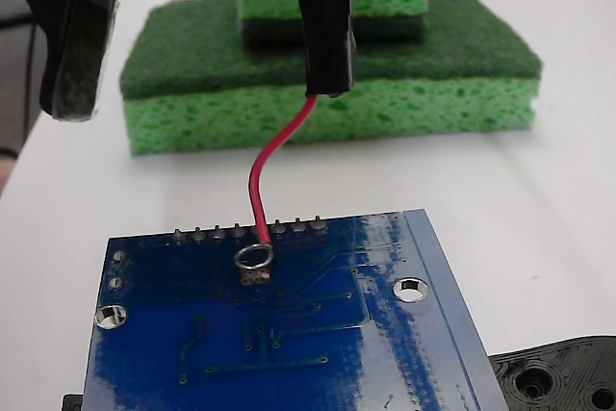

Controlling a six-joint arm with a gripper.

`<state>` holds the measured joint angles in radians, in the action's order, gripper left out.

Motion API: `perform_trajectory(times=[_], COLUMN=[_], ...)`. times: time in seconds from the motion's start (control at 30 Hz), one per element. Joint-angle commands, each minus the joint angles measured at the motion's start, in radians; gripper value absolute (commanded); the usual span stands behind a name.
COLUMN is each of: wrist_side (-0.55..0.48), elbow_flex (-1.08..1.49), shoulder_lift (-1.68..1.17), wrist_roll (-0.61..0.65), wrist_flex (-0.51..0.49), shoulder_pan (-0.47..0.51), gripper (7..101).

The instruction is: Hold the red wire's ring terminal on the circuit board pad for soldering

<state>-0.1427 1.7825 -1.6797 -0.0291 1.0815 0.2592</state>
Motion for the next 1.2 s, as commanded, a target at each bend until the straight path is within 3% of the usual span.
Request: perform_trajectory(times=[0.03, 1.2], wrist_side=[-0.014, -0.02], elbow_flex=[-0.009, -0.028], shoulder_lift=[-0.005, 0.015], wrist_roll=[0.0, -0.003], wrist_flex=[0.0, 0.011], shoulder_pan=[0.0, 0.005], gripper=[100.3, 100.3])
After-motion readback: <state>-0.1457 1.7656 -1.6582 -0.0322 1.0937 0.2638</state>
